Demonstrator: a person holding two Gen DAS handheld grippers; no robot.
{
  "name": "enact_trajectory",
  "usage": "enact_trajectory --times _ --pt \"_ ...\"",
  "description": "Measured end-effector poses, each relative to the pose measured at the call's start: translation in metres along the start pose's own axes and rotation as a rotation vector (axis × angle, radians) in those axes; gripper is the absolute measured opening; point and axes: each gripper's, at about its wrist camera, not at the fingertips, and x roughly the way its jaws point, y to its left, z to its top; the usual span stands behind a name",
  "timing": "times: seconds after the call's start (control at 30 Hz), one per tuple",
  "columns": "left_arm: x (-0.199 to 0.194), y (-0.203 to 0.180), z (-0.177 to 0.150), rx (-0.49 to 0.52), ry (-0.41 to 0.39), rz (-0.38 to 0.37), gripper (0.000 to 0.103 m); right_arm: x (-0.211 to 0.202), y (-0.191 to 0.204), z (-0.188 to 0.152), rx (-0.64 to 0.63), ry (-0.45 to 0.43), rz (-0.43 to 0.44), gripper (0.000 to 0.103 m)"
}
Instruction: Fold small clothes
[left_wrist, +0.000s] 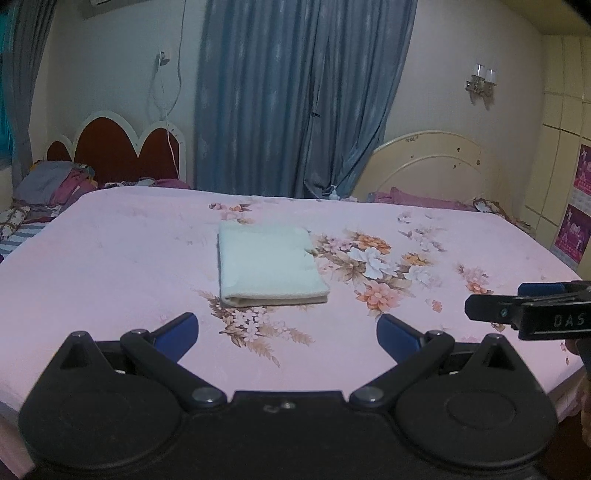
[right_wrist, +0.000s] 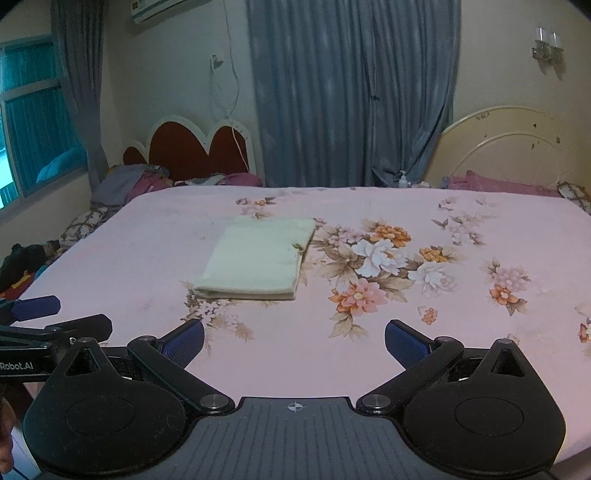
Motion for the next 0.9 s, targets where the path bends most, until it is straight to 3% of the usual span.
enact_trajectory --times 0.9 --pt "-0.002 -0.009 0.006 0.012 -0.026 0.001 0.102 -0.010 -0.019 0.003 0.007 -0.020 -0.003 0.103"
